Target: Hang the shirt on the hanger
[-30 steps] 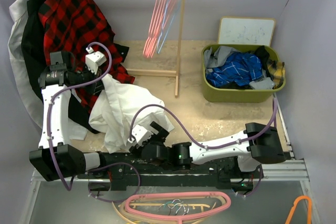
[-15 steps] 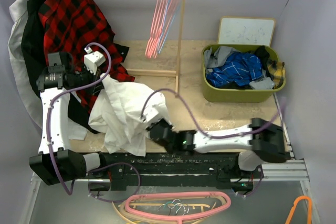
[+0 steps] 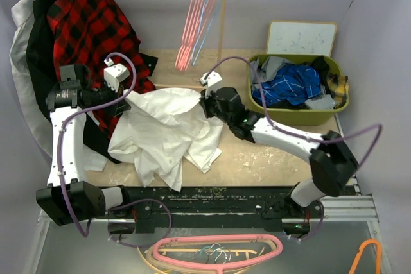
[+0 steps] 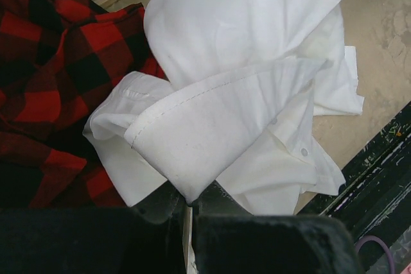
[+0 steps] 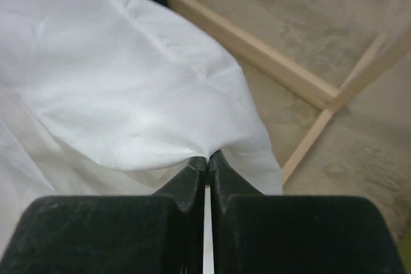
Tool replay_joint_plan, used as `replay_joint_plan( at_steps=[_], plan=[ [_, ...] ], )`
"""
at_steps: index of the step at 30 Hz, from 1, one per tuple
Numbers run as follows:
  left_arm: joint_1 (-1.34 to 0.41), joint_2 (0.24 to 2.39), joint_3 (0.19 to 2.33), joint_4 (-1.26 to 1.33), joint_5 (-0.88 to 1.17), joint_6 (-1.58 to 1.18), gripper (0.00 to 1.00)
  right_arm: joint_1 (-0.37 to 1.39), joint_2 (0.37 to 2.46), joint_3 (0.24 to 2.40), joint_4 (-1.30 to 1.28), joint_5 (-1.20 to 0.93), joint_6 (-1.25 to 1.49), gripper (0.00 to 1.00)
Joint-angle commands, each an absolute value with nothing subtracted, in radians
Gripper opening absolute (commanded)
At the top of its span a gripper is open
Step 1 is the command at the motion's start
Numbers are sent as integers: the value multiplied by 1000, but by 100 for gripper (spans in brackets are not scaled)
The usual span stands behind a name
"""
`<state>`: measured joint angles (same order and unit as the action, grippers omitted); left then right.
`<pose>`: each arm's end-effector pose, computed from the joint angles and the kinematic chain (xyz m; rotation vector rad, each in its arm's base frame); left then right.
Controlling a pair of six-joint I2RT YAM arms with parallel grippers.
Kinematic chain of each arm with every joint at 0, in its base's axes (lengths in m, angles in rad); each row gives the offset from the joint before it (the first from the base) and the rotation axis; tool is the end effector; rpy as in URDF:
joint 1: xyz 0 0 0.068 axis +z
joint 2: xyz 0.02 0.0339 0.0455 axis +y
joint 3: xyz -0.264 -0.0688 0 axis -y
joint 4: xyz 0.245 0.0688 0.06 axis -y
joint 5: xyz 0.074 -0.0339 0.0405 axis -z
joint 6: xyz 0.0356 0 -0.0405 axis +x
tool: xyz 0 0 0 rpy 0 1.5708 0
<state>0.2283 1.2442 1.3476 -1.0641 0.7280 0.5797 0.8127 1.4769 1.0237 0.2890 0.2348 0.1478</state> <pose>0.2298 0.0291 0.3661 0.6631 2.1814 -0.5128 0.2459 0.2477 0.3053 -0.4053 1.7095 0.5020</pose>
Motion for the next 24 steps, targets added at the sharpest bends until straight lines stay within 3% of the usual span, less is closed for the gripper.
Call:
replay_joint_plan(
  at_steps=[1,3,5,6,8,11,12,13,15,17,24],
  plan=[
    [234,1245,1368,-1065,801,594,0,779,1574,1095,285,18,126,0],
    [232,1248,1349,-1070,844,600,0,765,1591,1095,303,-26,136,0],
    [232,1262,1335,-1071,859,608,0,754,1590,1084,310,-45,142,9],
    [232,1276,1333,-1070,850,612,0,752,1582,1076,310,-40,149,17],
    [232,1304,1337,-1070,815,616,0,749,1541,1041,322,0,182,51],
    [233,1331,1350,-1066,801,607,0,748,1402,903,418,69,281,77],
    [232,1336,1354,-1065,806,602,0,748,1342,850,468,55,312,93],
    [232,1341,1358,-1069,821,605,0,748,1292,792,527,47,317,99],
    [232,1354,1378,-1096,861,616,0,792,1208,728,564,30,312,100],
    [232,1368,1392,-1110,878,613,0,925,1170,719,521,160,222,100],
    [233,1380,1423,-1089,775,546,0,1246,1316,758,549,532,-84,100]
  ],
)
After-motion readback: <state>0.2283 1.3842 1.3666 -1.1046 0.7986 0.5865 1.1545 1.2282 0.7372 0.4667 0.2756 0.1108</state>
